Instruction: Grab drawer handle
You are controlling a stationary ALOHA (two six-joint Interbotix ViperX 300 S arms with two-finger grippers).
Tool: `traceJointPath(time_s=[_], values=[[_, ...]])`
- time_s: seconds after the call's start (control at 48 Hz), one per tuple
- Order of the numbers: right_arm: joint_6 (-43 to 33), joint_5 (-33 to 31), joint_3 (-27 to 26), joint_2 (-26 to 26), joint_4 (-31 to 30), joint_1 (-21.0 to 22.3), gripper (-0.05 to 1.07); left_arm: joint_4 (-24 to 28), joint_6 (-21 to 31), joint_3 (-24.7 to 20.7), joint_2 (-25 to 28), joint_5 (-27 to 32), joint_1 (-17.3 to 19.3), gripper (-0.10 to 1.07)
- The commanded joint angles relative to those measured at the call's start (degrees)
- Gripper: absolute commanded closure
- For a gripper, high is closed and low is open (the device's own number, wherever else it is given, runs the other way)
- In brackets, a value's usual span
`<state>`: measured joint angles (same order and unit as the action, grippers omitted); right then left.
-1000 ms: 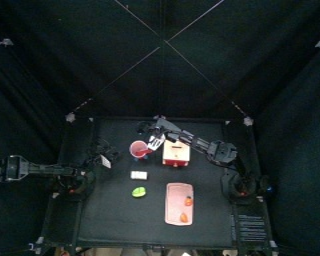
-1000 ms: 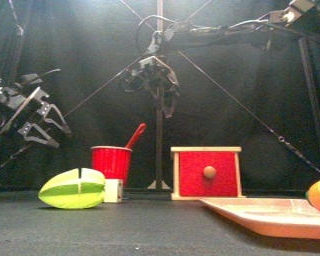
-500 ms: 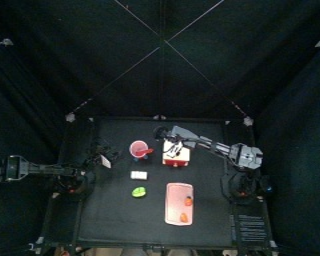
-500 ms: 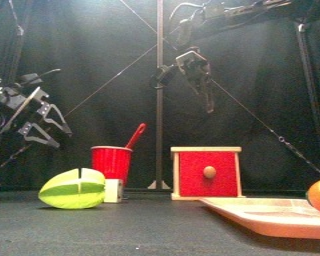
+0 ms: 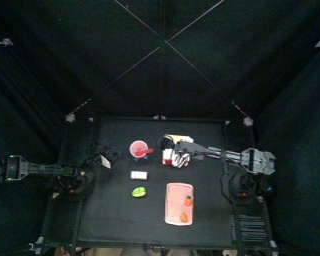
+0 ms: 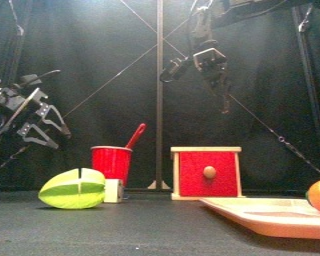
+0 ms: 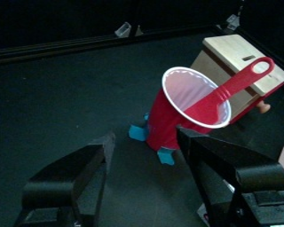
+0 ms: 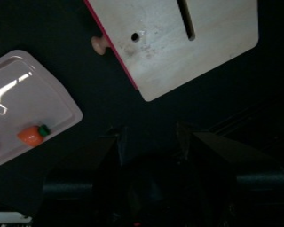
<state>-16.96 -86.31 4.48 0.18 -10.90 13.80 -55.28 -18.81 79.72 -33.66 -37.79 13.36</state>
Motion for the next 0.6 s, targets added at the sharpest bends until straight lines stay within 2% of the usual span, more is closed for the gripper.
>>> traceJointPath(time_s=[0.0, 0.458, 0.583], values=[[-0.53, 2.55, 2.46, -4.13, -0.26, -0.44, 0.18, 0.26, 0.0, -0.62, 0.09, -0.18, 0.09, 0.06], [-6.77, 16.08, 19.25, -16.35, 0.62, -0.7, 0.18, 0.35, -0.09, -1.14, -0.18, 1.58, -0.09, 0.06], [-10.02, 20.57, 22.68, -19.6, 0.35, -0.79, 0.18, 2.46, -0.18, -2.11, -1.49, 1.58, -0.35, 0.06]])
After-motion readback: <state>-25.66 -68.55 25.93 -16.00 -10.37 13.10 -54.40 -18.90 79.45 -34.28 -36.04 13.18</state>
